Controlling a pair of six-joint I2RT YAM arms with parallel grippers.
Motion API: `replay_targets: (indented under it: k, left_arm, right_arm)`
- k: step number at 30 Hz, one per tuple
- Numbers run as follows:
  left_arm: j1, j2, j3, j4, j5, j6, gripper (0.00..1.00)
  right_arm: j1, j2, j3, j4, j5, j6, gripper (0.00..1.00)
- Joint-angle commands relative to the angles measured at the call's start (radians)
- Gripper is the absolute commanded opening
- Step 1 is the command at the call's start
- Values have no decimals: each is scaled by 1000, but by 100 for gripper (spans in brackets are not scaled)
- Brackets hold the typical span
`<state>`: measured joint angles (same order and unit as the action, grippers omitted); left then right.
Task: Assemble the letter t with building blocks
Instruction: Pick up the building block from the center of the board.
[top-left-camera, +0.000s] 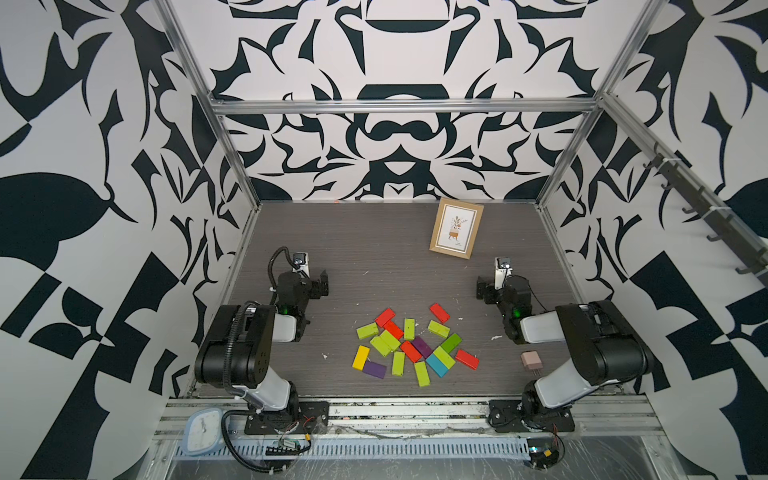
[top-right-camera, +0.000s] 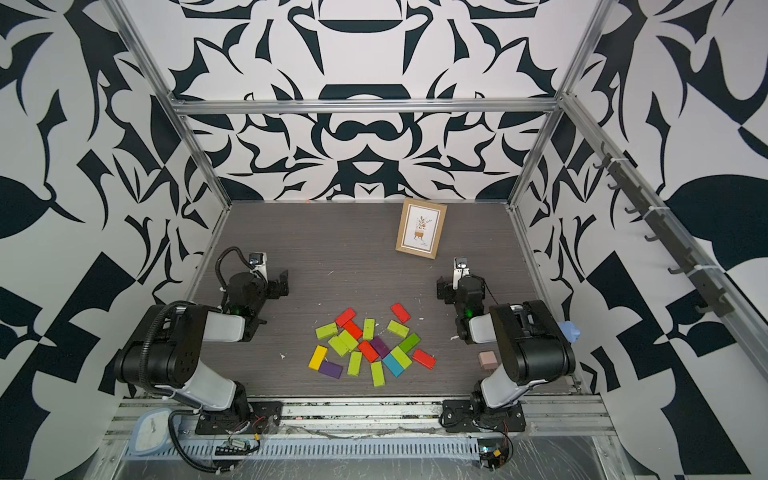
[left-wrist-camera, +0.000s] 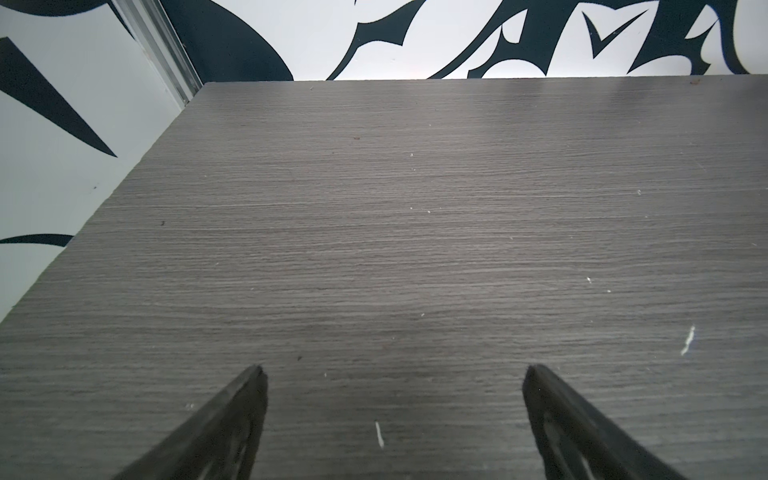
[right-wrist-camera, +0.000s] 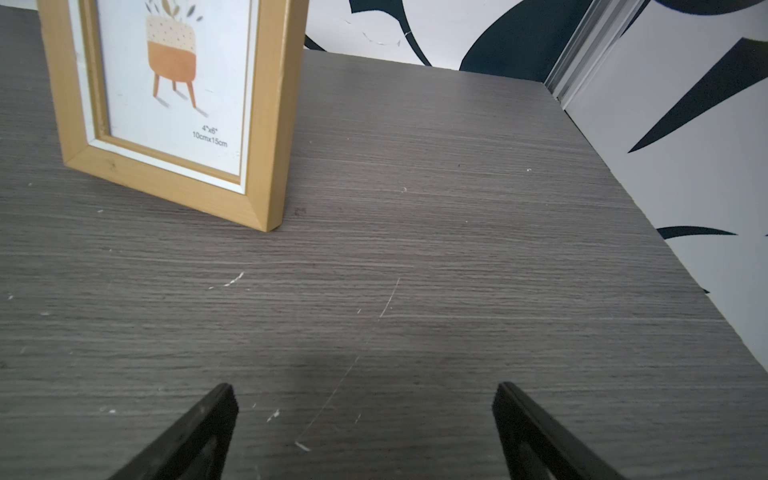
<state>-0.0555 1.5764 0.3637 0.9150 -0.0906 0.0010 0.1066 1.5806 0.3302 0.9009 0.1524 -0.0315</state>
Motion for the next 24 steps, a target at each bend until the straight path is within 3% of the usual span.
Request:
replay_targets:
  k: [1, 6, 9, 15, 18, 20, 24]
  left_arm:
    - [-1, -13, 7, 8, 6, 7, 100]
    - [-4, -35, -33, 68, 9, 9, 100]
    - [-8, -136, -62, 36, -20, 3, 100]
    - [-37, -407, 14, -320, -54, -64, 100]
    - [-53, -489, 128, -578, -61, -140, 100]
    - [-54, -522, 226, -767, -9, -180, 100]
    - [-55, -585, 342, -974, 105, -257, 100]
  right_arm:
    - [-4, -24, 25, 14, -2, 10, 99]
    - [-2, -62, 62, -75, 16, 12, 99]
    - [-1, -120, 124, -242, -11, 12, 99]
    - [23, -262, 167, -467, -36, 70, 99]
    - [87, -340, 224, -644, 13, 52, 99]
    - [131, -374, 278, -761, 17, 59, 99]
    - [217, -392, 398, -987, 10, 82, 99]
